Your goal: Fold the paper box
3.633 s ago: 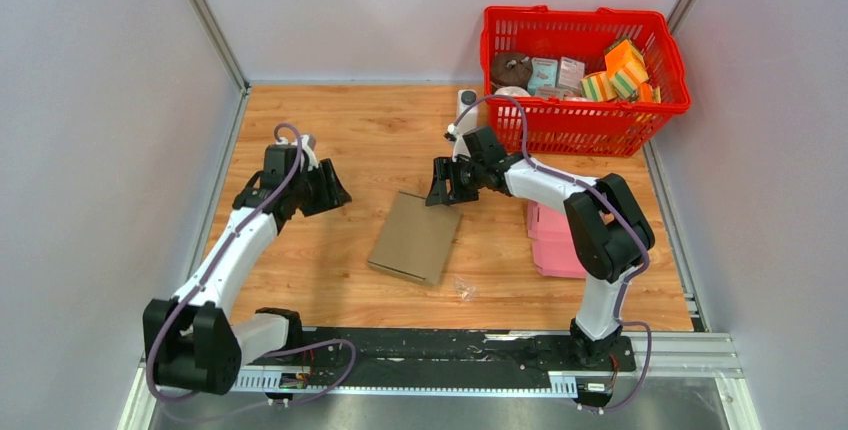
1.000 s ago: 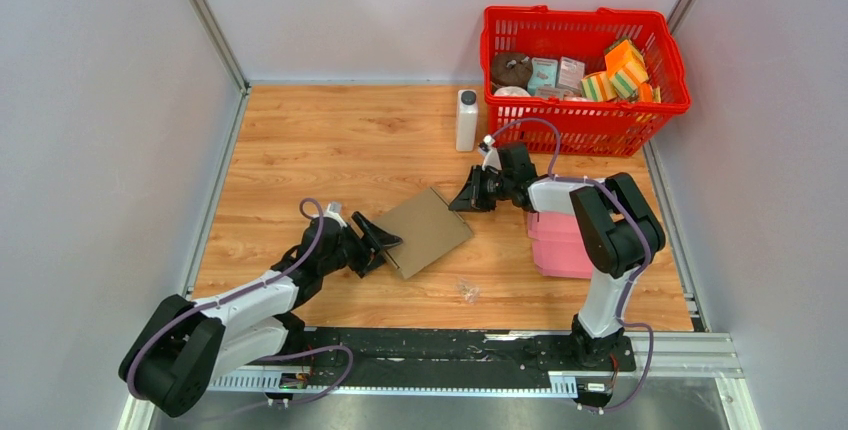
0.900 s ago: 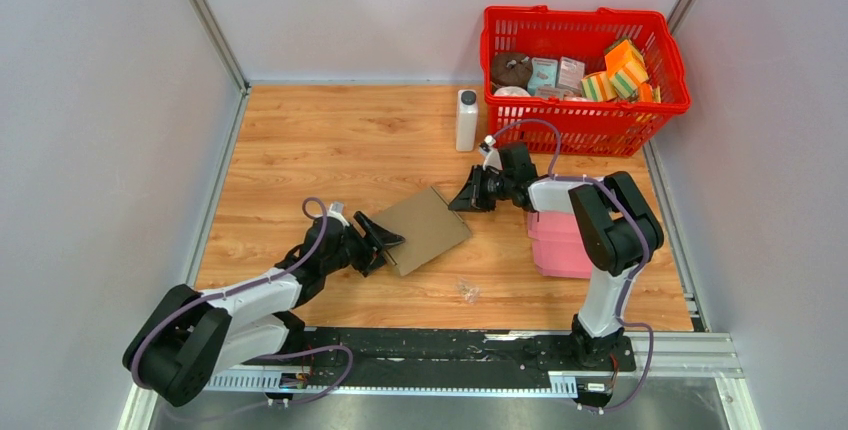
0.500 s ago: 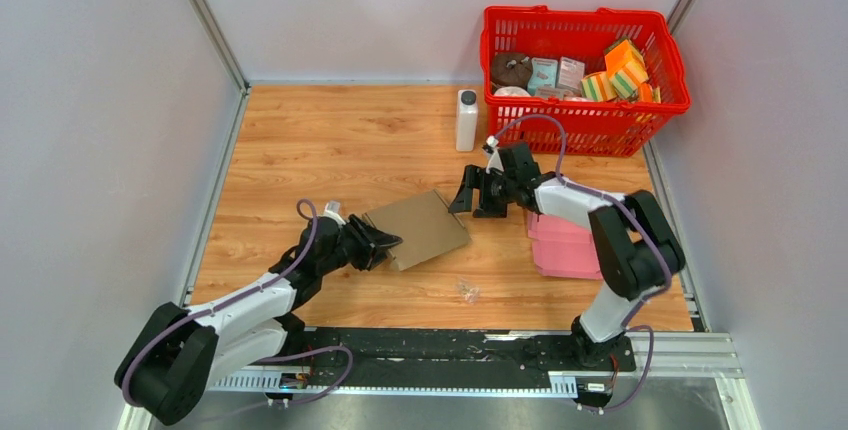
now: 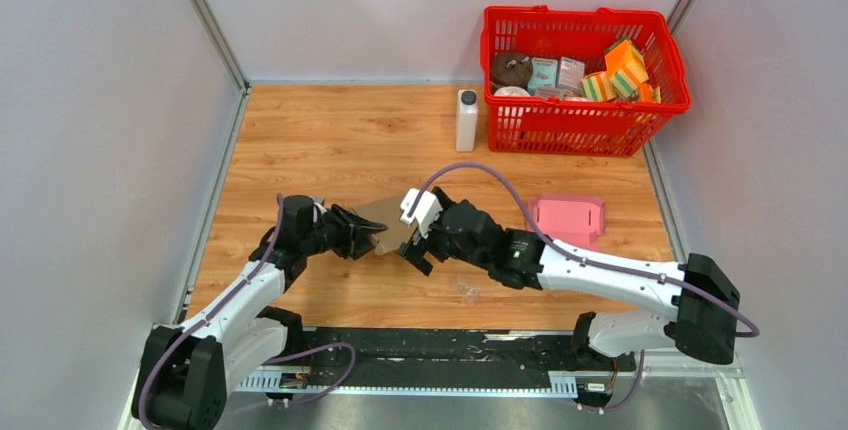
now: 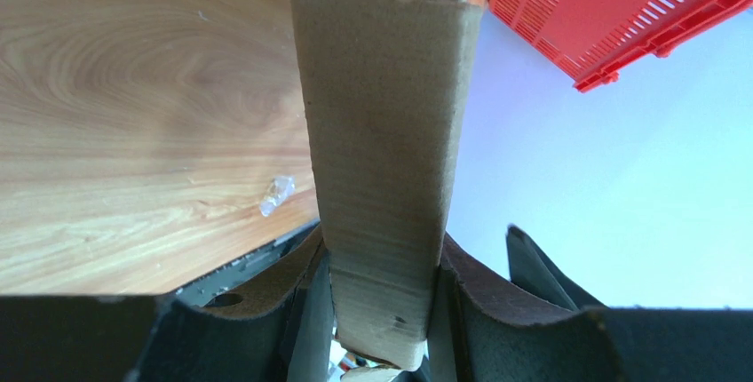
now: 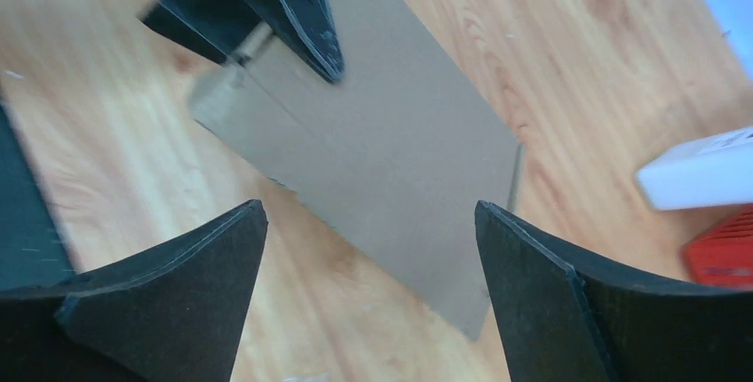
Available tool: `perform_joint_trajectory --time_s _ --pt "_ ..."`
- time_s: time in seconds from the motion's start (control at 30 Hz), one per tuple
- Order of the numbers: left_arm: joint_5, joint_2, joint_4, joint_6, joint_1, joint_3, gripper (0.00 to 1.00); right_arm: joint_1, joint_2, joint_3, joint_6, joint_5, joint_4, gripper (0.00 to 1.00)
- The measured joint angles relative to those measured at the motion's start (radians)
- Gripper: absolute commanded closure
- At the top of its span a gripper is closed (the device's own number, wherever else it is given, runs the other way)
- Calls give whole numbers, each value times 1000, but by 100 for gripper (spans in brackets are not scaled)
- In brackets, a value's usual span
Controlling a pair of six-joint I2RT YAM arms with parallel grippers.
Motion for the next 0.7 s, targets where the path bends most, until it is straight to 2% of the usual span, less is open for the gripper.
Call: perform_joint_trajectory --time_s 0.1,0.23,0.33,0.4,0.5,0.53,0.6,0.7 --pt "51 -12 -17 1 25 9 58 7 28 -64 -135 37 100 8" --pt "95 -40 -29 -8 34 9 58 9 71 -102 -248 50 153 9" --pt "116 -66 -28 -18 38 3 58 24 122 -106 -302 72 217 13" --pt "125 -83 -27 -30 40 -5 58 43 159 -119 -339 112 283 20" --pt "136 -102 -26 -38 41 -14 50 61 213 -150 -403 192 405 33" --pt "138 -109 -26 -39 41 -16 41 65 218 -153 -411 201 417 41" --pt "140 -130 -21 -39 45 -21 36 73 234 -173 -447 247 474 49" --pt "135 -179 -12 -38 58 -32 27 84 238 -193 -476 306 523 55"
